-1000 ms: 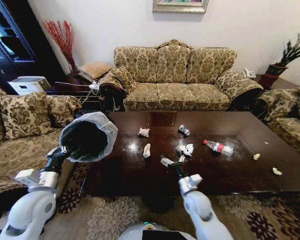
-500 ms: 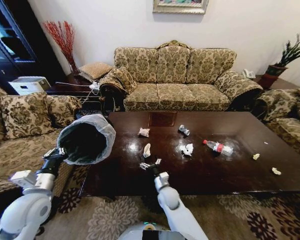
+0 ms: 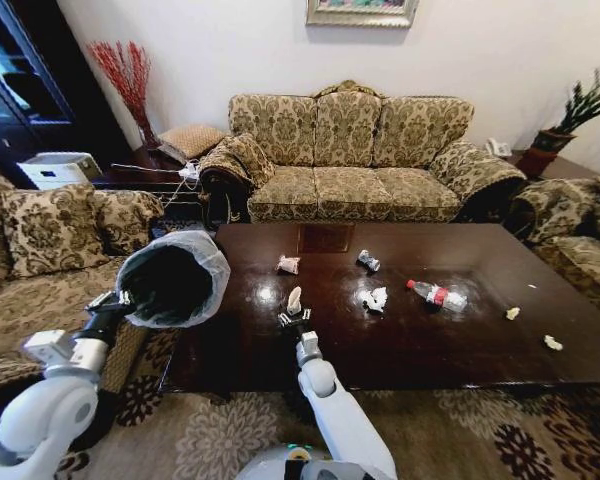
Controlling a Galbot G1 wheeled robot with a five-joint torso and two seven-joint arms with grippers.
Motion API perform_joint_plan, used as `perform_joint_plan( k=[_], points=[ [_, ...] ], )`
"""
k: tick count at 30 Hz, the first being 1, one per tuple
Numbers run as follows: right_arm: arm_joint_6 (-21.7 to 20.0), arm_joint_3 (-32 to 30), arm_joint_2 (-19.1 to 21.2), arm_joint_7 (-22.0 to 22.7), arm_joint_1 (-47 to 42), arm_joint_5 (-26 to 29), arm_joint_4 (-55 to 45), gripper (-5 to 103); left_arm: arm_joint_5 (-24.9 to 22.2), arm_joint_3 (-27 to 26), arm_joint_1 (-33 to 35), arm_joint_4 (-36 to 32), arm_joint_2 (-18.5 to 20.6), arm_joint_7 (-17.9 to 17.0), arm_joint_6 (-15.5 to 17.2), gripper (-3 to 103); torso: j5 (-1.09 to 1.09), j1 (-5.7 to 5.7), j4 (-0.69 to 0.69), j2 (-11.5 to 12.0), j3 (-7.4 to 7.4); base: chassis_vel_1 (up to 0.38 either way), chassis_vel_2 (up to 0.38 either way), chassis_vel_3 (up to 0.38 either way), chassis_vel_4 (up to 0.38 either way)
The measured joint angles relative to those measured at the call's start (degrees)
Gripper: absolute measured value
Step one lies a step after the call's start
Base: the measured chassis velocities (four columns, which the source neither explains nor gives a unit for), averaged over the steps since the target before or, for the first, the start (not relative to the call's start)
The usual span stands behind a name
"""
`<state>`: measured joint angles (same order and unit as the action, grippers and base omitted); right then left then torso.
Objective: Move to the front of the table and place the trash on the table into the trash bin.
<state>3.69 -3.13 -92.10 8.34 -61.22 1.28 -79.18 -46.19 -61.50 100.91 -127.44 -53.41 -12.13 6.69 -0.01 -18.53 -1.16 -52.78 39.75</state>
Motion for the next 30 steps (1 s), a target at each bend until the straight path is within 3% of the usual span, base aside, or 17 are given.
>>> perform_joint_plan(
  k=[7,13,19,23,24,27,28,30],
  points=[
    [-0.2,-0.4,0.0,-0.9,-0.1,0.4,-0.9,33,-0.7,0.2,-0.1,0.0,0.5,-0.4,0.3,0,0.0,0.0,0.0,0.0,-0.01,0.0,0.0,0.0,0.0],
    [-1.4,-0.4,0.6,-1.1,-0.5,1.7,-2.8,7,-1.6,0.5,-0.1,-0.1,0.7,-1.5,0.8,0,0.0,0.0,0.0,0.0,-0.01,0.0,0.0,0.0,0.0],
    [-1.9,-0.6,2.4,-1.1,-1.2,2.9,-5.6,1,-4.8,-0.4,1.7,-1.2,3.0,-3.9,2.6,0,0.01,0.0,-0.01,0.0,-0.01,0.0,0.0,0.0,0.0],
    [-2.3,-2.5,6.9,-2.6,-4.0,5.8,-13.7,0,-14.1,-5.6,6.9,-1.7,10.7,-7.0,5.8,0,0.01,0.01,-0.01,0.0,-0.01,0.0,0.0,0.0,0.0],
    [-2.3,-2.5,6.9,-2.6,-4.0,5.8,-13.7,0,-14.1,-5.6,6.9,-1.7,10.7,-7.0,5.8,0,0.01,0.01,-0.01,0.0,-0.01,0.0,0.0,0.0,0.0],
    [0.0,-5.0,10.7,-6.5,-6.8,9.9,-22.0,0,-24.0,-9.4,9.2,-1.2,18.0,-9.4,7.9,0,0.02,0.01,-0.01,0.0,-0.01,0.0,0.0,0.0,0.0],
    [0.0,-5.0,10.7,-6.5,-6.8,9.9,-22.0,0,-24.0,-9.4,9.2,-1.2,18.0,-9.4,7.9,0,0.02,0.01,-0.01,0.0,-0.01,0.0,0.0,0.0,0.0],
    [1.6,-7.7,13.8,-10.8,-8.9,12.7,-29.1,0,-31.1,-10.8,9.1,-0.4,23.0,-11.0,10.0,0,0.04,0.0,0.0,0.0,-0.01,0.0,0.0,0.0,0.0]
  ],
)
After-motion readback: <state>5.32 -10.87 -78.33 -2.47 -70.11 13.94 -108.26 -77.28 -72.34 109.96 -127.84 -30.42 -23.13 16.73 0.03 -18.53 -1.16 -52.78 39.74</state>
